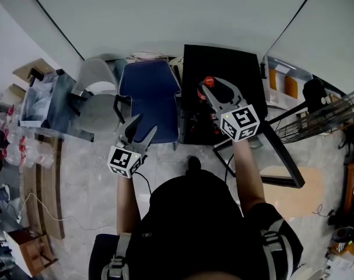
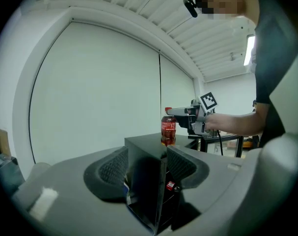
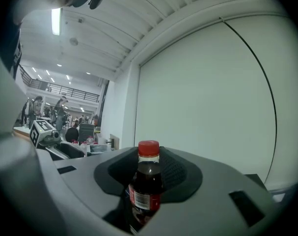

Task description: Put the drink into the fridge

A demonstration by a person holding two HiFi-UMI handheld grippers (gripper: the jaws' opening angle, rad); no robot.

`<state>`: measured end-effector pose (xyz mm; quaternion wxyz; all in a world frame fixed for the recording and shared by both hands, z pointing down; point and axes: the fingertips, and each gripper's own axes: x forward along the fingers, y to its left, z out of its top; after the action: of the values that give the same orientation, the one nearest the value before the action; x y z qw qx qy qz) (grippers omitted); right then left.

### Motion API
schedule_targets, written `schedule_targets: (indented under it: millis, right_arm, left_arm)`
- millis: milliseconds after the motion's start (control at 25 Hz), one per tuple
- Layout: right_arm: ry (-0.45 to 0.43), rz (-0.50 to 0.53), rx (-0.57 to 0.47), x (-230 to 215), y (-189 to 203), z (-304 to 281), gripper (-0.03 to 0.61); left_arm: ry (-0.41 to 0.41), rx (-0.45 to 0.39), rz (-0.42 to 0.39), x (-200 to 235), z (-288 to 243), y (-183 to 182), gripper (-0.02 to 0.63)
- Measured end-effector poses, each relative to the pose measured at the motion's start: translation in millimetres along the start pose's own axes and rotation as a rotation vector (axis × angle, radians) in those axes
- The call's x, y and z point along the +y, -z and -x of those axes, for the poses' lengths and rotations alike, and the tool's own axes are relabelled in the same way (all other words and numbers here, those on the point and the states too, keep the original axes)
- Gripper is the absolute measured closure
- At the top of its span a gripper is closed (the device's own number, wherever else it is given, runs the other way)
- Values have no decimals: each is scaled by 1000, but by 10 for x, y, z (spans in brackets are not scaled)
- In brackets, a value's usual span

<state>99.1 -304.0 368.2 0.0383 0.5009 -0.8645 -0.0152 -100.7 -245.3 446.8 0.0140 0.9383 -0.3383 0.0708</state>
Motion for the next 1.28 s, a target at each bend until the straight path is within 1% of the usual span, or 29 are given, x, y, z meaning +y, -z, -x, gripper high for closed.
schedule_targets:
  millis: [240,640,840,1000,1160,1280]
  right_arm:
    - [35,-5,2,54,24,161,446]
    - [81,-19,7,302,84,426,446]
    - [106,-34,22,379,210,530,446]
    - [127,-15,41,471,320,602,446]
    - [130,-26,61,525,454,651,446]
    - [110,-33,78,570,575,664,446]
  left_arm:
    - [23,2,3,-80,92,40,368]
    - [88,22,-14,-242,293,83,370]
    - [111,36,-12,-296,349,144,370]
    - [124,48,-12,-334,397,187,370]
    - [138,59,-11,-368,397,225,370]
    - [145,69,-5,-377,381,277,370]
